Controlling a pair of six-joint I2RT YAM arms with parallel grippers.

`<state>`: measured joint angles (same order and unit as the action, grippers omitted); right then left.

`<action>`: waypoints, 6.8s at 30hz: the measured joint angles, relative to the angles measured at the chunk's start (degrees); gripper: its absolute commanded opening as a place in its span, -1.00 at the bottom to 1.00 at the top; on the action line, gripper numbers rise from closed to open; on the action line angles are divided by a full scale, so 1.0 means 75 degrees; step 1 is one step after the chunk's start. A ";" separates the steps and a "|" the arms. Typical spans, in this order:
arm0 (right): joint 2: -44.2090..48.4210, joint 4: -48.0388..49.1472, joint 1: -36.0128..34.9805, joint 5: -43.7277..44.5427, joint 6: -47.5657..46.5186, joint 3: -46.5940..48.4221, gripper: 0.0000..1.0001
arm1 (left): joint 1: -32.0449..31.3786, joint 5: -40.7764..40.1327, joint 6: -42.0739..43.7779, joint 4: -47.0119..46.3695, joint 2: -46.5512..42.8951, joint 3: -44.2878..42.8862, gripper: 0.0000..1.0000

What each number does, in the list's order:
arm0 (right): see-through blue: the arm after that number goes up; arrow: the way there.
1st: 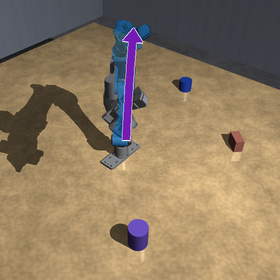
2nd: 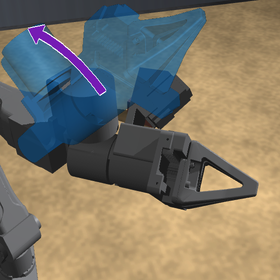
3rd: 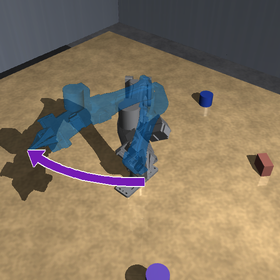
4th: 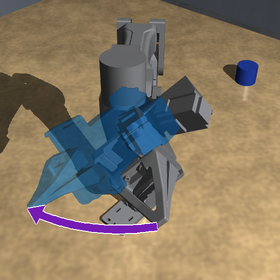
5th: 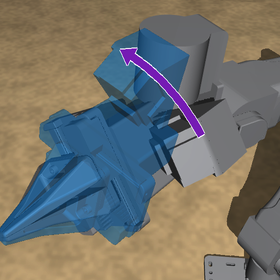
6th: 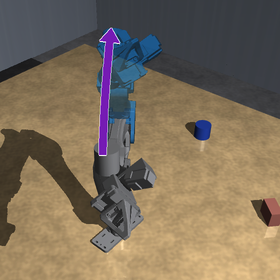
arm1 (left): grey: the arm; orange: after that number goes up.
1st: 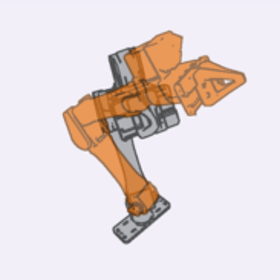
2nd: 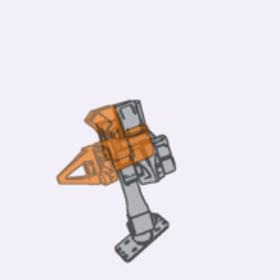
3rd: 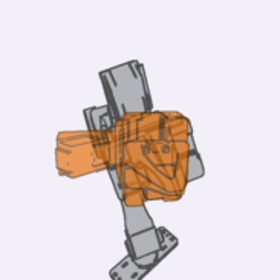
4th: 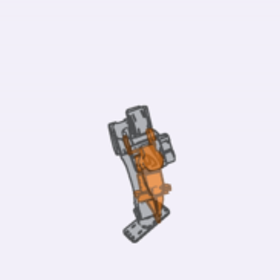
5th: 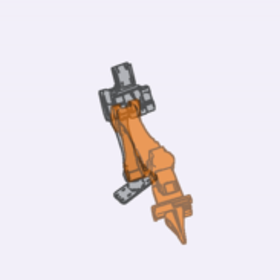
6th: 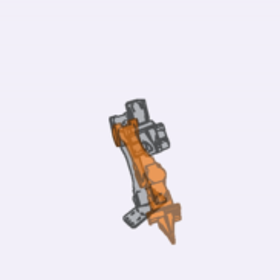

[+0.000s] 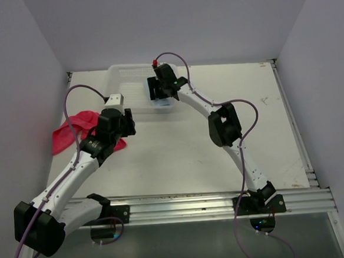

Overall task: Roll the towels
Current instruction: Place the rolled towel into the container, then move the towel to the center of the board, then flatten the towel

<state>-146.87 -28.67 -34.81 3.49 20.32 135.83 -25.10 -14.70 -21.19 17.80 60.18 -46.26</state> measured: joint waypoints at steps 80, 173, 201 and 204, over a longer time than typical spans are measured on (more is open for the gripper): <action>0.1297 0.0892 0.0085 -0.0880 0.0612 -0.2241 -0.74 | 0.0361 0.0146 0.0000 0.0041 0.0117 0.0000 0.22; 0.8524 0.1105 0.3483 0.1507 0.0318 -1.0080 -1.00 | 0.0895 0.1070 -0.0912 0.0166 0.0277 0.0516 0.35; 0.8189 0.1542 0.3544 0.1166 0.0312 -0.9888 -1.00 | 0.0895 0.0933 -0.4508 0.0871 -0.0376 0.2413 0.31; 0.8189 0.1580 0.3541 0.1134 0.0312 -0.9923 -1.00 | 0.0895 0.0828 -0.4567 0.0740 -0.0131 0.2413 0.28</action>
<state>-85.45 -16.82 -8.25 11.99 22.65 61.41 -18.39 -8.49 -55.44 23.35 59.20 -28.16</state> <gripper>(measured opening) 0.011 0.649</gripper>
